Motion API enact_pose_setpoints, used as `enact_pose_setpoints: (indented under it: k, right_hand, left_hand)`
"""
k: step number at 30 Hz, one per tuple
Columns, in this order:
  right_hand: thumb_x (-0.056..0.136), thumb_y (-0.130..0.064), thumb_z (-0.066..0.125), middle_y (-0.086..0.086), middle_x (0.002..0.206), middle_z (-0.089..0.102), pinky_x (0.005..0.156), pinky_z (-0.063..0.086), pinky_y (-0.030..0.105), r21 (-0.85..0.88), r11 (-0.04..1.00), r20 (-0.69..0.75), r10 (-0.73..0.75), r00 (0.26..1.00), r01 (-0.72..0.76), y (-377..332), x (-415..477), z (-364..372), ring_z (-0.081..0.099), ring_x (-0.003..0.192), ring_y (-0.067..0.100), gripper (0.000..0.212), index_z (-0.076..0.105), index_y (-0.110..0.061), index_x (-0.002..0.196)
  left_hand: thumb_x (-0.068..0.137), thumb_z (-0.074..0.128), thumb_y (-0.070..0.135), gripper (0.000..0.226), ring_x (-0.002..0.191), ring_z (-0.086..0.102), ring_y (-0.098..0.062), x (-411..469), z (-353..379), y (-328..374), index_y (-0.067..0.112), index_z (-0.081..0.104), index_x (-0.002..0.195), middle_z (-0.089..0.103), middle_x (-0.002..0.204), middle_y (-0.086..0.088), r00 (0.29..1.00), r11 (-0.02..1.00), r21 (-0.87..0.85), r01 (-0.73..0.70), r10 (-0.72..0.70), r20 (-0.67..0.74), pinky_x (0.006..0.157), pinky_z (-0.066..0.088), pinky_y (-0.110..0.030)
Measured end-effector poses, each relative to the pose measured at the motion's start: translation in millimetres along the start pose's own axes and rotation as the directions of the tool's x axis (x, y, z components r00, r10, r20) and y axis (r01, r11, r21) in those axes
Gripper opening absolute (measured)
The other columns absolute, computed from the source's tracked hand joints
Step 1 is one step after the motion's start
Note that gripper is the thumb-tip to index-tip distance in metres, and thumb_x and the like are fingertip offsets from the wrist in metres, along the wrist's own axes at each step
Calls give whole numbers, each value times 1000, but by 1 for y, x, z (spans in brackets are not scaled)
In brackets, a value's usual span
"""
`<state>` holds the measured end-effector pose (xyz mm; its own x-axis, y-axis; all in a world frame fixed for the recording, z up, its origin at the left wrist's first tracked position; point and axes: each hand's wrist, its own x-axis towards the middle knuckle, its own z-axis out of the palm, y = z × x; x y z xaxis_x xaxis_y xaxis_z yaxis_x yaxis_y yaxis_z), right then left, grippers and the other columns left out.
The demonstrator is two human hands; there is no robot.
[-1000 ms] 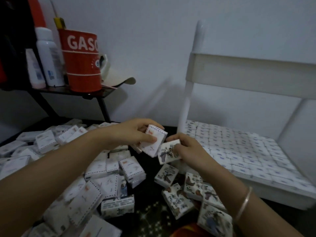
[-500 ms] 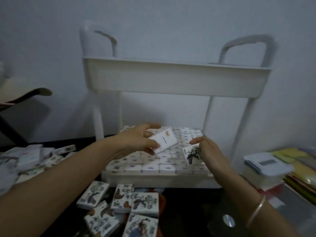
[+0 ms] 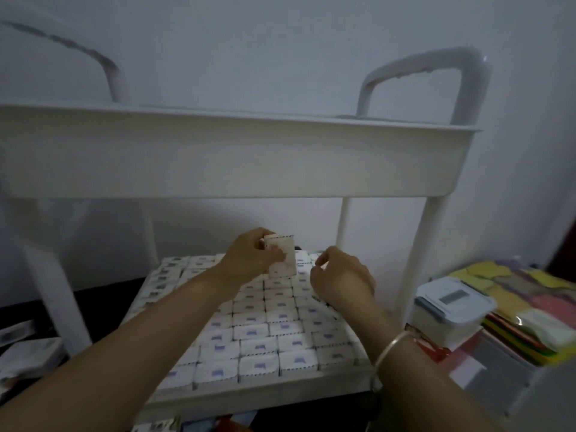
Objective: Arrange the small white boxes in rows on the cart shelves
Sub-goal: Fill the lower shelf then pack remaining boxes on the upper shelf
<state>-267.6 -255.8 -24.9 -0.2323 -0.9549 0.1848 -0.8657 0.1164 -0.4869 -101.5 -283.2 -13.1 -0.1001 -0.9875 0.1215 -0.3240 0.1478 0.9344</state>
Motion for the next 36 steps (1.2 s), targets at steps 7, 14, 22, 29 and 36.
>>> enact_pose_setpoints:
  k: [7,14,22,29,36]
  right_hand:
    - [89,-28,48,0,122,56,79,44,29,-85,996,6,-12,1000,13,-11,54,23,59,107,24,34,62,-25,119]
    - [89,-28,47,-1,106,60,70,37,28,-210,978,-46,-28,999,18,6,57,33,60,94,22,28,64,-21,110]
    - [95,-35,39,-3,109,58,73,40,28,-176,981,-42,-86,995,78,14,48,29,59,95,22,33,65,-30,115]
    - [96,-34,38,-2,111,59,81,46,32,-107,993,-44,-53,998,48,14,44,28,60,97,23,32,65,-29,112]
    - [98,-36,36,3,123,47,83,45,35,-55,998,-64,-12,998,8,11,42,28,58,100,27,34,55,-21,121]
  left_hand:
    - [83,72,19,22,79,59,-5,58,17,-10,17,59,102,64,96,4,983,977,153,-150,164,-81,65,47,-18]
    - [80,72,14,22,82,61,-10,90,41,-12,25,58,94,65,97,4,975,947,238,-217,223,2,73,51,-22]
    - [77,73,20,20,84,63,-13,109,58,-13,25,60,91,69,94,3,954,847,439,-300,258,154,78,53,-31]
    - [74,79,29,29,87,57,-11,127,63,0,28,60,97,61,94,11,930,668,651,-361,209,302,77,46,-27]
    - [84,69,41,33,93,62,-16,133,73,-2,19,68,108,67,104,1,906,586,702,-404,152,395,80,49,-29]
